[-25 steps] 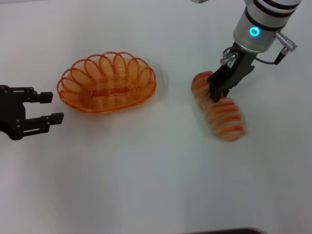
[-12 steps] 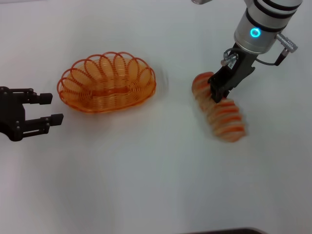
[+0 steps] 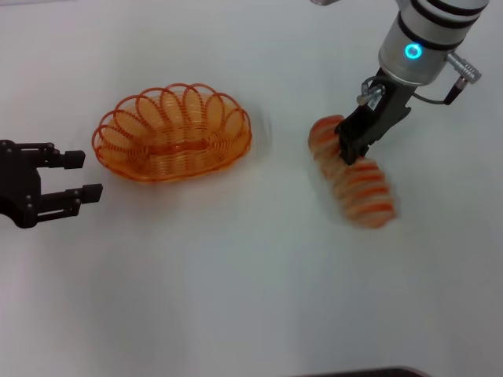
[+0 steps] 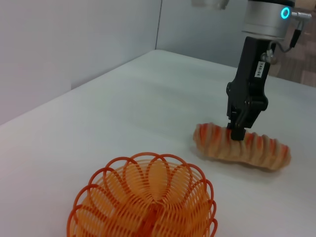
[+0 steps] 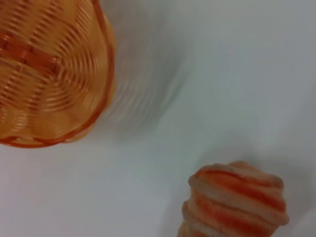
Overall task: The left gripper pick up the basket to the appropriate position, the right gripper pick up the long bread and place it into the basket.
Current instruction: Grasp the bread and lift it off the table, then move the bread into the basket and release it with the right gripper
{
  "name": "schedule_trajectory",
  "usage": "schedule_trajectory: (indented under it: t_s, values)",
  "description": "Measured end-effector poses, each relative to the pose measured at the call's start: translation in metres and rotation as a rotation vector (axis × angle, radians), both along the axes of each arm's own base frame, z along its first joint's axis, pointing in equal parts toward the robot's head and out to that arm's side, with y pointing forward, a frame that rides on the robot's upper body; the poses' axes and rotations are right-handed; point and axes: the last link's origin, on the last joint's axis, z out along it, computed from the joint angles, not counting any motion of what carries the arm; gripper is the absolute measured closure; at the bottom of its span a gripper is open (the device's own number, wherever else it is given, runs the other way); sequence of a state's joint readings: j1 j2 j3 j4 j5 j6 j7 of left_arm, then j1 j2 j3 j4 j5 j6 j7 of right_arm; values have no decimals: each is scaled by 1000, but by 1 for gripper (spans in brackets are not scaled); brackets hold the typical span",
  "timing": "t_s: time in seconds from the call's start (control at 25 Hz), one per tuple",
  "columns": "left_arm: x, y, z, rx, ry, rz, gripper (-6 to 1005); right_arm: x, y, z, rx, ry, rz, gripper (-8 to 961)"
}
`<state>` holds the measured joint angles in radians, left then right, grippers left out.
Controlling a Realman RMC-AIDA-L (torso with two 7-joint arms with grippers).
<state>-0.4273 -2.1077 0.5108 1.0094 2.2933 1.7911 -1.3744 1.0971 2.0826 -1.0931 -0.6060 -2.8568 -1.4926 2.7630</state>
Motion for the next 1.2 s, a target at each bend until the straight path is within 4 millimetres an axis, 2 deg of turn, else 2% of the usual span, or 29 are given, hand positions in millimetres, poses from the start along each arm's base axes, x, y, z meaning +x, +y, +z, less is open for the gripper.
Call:
schedule_trajectory:
  t_s: [0.4, 0.84, 1.2]
  values:
    - [-2, -2, 1, 1, 2, 6, 433, -9, 8, 31, 70, 83, 50, 816]
    - [-2, -2, 2, -6, 0, 8, 432, -12, 32, 81, 166, 184, 118, 818]
    - [-1, -3, 1, -17, -8, 16, 432, -27, 39, 90, 155, 201, 208, 817]
